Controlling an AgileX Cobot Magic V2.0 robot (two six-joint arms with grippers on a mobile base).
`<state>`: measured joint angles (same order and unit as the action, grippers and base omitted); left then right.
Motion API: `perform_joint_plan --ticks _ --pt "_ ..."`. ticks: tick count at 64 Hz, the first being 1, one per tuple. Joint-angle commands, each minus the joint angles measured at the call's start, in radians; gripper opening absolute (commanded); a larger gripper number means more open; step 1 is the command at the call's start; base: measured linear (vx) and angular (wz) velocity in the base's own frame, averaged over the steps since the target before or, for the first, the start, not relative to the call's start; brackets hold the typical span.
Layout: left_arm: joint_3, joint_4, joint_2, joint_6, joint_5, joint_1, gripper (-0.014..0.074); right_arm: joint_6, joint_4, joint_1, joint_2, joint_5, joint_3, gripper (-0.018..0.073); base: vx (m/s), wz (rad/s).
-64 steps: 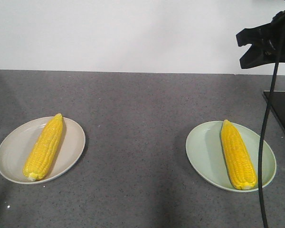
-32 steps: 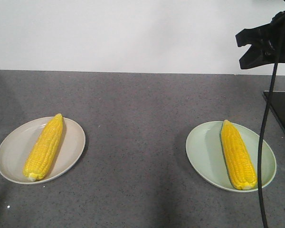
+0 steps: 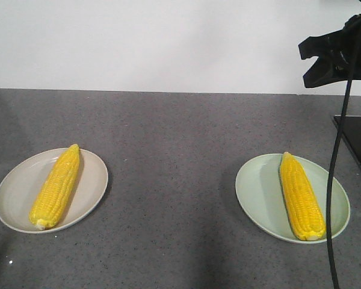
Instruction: Distribute corn equally
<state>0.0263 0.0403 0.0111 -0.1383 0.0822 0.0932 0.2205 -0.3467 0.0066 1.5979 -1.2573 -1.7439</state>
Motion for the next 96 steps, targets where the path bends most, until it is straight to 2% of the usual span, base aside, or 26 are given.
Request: perform_joint_plan --ticks 1,16,23,30,38,50,61,74,96 --pt "0.031 0.000 0.025 -0.009 -0.070 -0.002 -0.0006 -0.003 -0.021 -0.003 -0.043 -0.010 -0.029 -0.0009 0.00 0.00" --pt "0.031 0.000 0.025 -0.009 -0.070 -0.002 -0.0006 -0.003 -0.024 -0.003 -0.042 -0.009 -0.029 -0.0009 0.00 0.00" --pt "0.031 0.000 0.025 -0.009 -0.070 -0.002 -0.0006 0.004 0.006 -0.003 -0.057 0.054 0.003 -0.0009 0.00 0.00" --pt "0.031 0.000 0.025 -0.009 -0.070 -0.002 -0.0006 0.000 0.046 -0.002 -0.146 0.254 0.149 -0.0009 0.00 0.00" --pt "0.031 0.000 0.025 -0.009 -0.070 -0.002 -0.0006 0.000 0.092 -0.002 -0.295 0.533 0.403 -0.0009 0.00 0.00" --pt "0.031 0.000 0.025 -0.009 -0.070 -0.002 -0.0006 0.000 0.220 -0.003 -0.533 0.913 0.824 -0.0009 0.00 0.00" --pt "0.031 0.000 0.025 -0.009 -0.070 -0.002 -0.0006 0.000 0.243 -0.003 -0.719 1.107 1.095 -0.0009 0.00 0.00" --pt "0.031 0.000 0.025 -0.008 -0.070 -0.002 -0.0006 0.000 0.246 -0.004 -0.940 1.257 1.380 -0.0009 0.00 0.00" --pt "0.031 0.000 0.025 -0.008 -0.070 -0.002 -0.0006 -0.007 0.280 -0.004 -1.255 1.279 1.664 -0.0009 0.00 0.00"
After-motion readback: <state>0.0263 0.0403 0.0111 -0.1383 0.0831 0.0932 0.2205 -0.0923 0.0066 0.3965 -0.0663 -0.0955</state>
